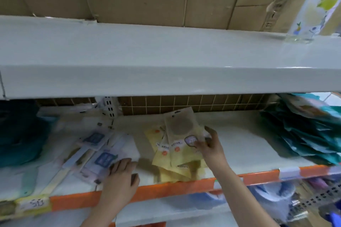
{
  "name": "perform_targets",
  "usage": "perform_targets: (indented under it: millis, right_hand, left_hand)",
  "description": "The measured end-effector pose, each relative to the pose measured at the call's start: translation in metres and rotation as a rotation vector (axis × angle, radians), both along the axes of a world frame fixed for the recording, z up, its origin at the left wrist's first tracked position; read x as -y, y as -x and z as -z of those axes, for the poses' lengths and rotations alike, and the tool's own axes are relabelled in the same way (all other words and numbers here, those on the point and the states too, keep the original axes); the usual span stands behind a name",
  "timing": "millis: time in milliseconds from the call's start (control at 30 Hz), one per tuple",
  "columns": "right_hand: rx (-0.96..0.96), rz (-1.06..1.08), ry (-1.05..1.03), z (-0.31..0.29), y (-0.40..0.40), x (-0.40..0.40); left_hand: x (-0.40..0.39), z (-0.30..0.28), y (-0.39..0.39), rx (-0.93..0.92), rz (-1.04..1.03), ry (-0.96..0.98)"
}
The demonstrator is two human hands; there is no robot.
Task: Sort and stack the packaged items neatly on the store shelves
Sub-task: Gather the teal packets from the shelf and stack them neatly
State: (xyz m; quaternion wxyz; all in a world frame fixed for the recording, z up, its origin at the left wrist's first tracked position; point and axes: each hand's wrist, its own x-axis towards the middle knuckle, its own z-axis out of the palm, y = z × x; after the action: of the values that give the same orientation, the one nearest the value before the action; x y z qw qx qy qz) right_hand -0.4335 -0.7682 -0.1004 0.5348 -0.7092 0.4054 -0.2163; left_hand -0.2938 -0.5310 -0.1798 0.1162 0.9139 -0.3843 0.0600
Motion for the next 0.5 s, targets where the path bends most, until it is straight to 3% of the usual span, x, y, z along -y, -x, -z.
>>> perform_targets:
  millis: [100,167,367,500]
  right_hand:
    - [-0.395,-0.173,0.466,0.015,-0.007,0.015]
    - [-0.544,-0.297,0.599,0.022,-0.008,0.016]
    - [-0.560,-0.296,0.728,0.015,-0.014,0.001]
    - [-0.621,-0.355,0.829,0.017,-0.024,-0.007]
  left_hand:
    - [0.000,0.003,0.004,-0.018,-0.050,-0.035]
    - [-0.001,0.002,0.007,-0.016,-0.064,-0.034]
    - [-0.001,-0.010,0.015,-0.126,-0.102,-0.012]
    - [-0.006,-0.014,0.013,-0.107,-0.060,0.018]
